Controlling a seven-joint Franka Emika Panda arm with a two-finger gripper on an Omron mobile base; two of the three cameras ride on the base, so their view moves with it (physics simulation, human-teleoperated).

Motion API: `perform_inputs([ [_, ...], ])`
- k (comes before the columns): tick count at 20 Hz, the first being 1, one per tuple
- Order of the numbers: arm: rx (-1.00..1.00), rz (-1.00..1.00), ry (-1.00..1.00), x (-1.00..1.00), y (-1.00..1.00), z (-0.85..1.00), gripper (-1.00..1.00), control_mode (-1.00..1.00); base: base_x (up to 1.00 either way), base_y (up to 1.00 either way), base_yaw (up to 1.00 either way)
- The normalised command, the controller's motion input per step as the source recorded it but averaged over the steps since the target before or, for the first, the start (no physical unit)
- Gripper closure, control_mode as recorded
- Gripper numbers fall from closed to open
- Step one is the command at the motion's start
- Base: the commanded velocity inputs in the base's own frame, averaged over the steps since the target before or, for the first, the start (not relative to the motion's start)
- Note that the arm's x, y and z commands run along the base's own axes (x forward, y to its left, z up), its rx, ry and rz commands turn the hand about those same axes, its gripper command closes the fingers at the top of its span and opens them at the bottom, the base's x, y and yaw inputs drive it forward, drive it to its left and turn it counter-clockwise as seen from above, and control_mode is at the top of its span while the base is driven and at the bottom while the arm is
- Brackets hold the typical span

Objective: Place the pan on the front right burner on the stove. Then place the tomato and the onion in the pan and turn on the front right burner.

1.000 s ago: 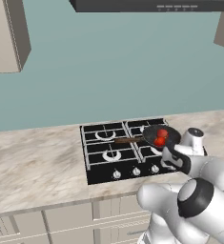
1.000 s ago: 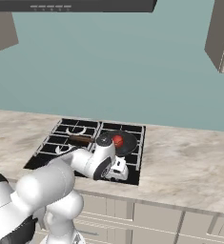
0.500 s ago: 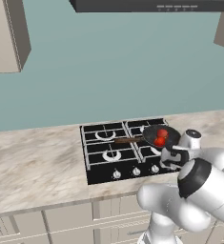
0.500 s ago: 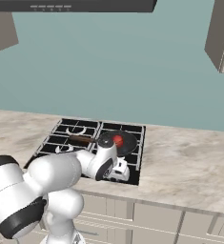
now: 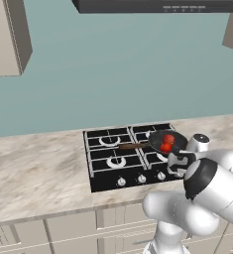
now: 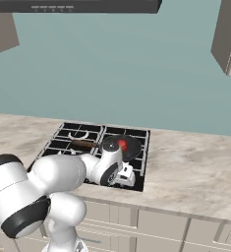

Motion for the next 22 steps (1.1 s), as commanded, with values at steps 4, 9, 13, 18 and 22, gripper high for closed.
perform_inputs([
  [4, -0.04, 0.02, 0.00, 0.00, 0.18, -0.23, 1.00, -1.00, 0.00, 0.00, 0.00],
  [9, -0.01, 0.04, 0.00, -0.08, 0.01, -0.04, 1.00, -1.00, 0.00, 0.00, 0.00],
  [13, 0.00, 0.07, 0.00, -0.01, 0.01, -0.01, 1.00, -1.00, 0.00, 0.00, 0.00],
  [18, 0.02, 0.26, 0.00, 0.00, 0.00, -0.07, 1.00, -1.00, 0.00, 0.00, 0.00],
  [22, 0.05, 0.38, 0.00, 0.04, 0.00, -0.16, 1.00, -1.00, 0.00, 0.00, 0.00],
])
